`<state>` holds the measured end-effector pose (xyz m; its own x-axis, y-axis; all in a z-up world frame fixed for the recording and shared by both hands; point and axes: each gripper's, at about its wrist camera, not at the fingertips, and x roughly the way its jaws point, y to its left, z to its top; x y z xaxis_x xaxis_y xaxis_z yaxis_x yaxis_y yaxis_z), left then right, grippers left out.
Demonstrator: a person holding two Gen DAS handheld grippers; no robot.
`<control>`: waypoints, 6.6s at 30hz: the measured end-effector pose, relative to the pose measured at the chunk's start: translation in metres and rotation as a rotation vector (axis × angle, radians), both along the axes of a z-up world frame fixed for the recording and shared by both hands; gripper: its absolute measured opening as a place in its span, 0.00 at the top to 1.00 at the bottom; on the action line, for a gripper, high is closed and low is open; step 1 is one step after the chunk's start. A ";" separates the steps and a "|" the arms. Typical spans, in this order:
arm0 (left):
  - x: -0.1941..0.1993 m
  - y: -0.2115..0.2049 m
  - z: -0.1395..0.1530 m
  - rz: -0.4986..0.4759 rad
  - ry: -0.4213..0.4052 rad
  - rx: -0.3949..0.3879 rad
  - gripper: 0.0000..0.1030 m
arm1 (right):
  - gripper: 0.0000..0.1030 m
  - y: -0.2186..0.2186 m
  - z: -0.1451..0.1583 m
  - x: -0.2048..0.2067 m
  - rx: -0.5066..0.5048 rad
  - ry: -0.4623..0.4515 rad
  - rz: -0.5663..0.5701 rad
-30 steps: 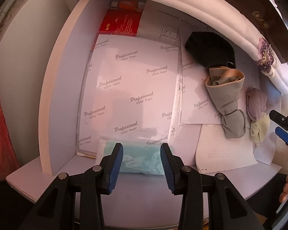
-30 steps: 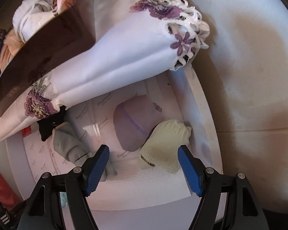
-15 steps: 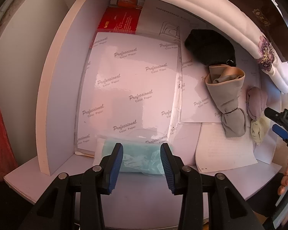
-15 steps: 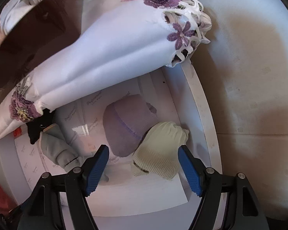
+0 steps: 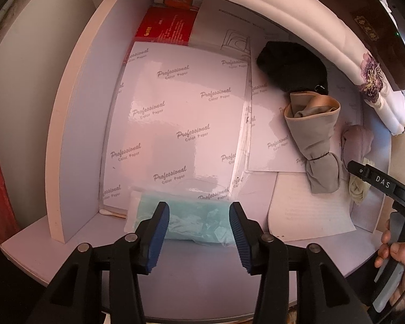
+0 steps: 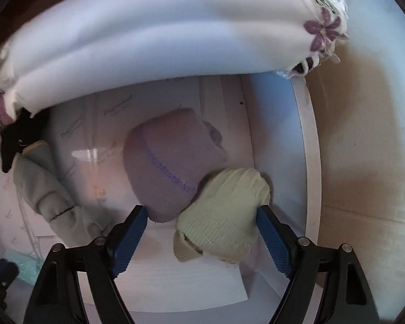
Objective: Organize soft objects
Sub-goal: 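Grasp the pale green knit hat in the drawer with the right tool, then grasp the grey tan-cuffed garment with the left tool while the right tool holds the hat, then carry the grey garment up into the gold tray with the left tool, then open the left tool to release the grey garment in the tray, then move the left tool back down over the drawer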
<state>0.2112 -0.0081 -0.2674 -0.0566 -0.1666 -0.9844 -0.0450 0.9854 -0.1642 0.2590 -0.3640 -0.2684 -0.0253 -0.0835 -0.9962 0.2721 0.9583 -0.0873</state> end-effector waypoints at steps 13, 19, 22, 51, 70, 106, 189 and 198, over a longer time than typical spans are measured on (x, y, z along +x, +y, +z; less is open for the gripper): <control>0.003 -0.001 0.001 0.014 0.006 -0.024 0.55 | 0.64 0.002 0.007 -0.003 0.077 -0.022 -0.080; 0.005 0.001 0.002 0.020 0.008 -0.034 0.55 | 0.52 -0.004 0.003 -0.007 0.097 -0.024 -0.114; 0.004 0.000 0.002 0.013 0.008 -0.031 0.55 | 0.47 -0.009 -0.006 -0.010 0.090 -0.018 -0.108; 0.041 -0.063 0.014 0.078 0.008 -0.218 0.55 | 0.43 0.029 -0.034 -0.018 0.084 0.055 -0.049; 0.071 -0.116 -0.024 0.103 0.031 -0.147 0.55 | 0.34 0.022 -0.053 -0.028 0.079 0.090 -0.063; 0.032 -0.017 0.134 0.072 -0.374 -0.360 0.77 | 0.36 0.056 -0.075 -0.027 0.010 0.085 0.027; -0.011 -0.035 0.166 -0.115 -0.653 0.108 0.56 | 0.36 0.058 -0.062 -0.034 0.007 0.063 0.066; -0.022 -0.040 0.157 -0.145 -0.641 0.128 0.56 | 0.37 0.055 -0.061 -0.033 0.011 0.057 0.060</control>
<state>0.1889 -0.0477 -0.1103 0.5333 -0.0812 -0.8420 0.1566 0.9877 0.0039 0.2260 -0.3093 -0.3292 -0.0771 -0.0753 -0.9942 0.2092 0.9737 -0.0900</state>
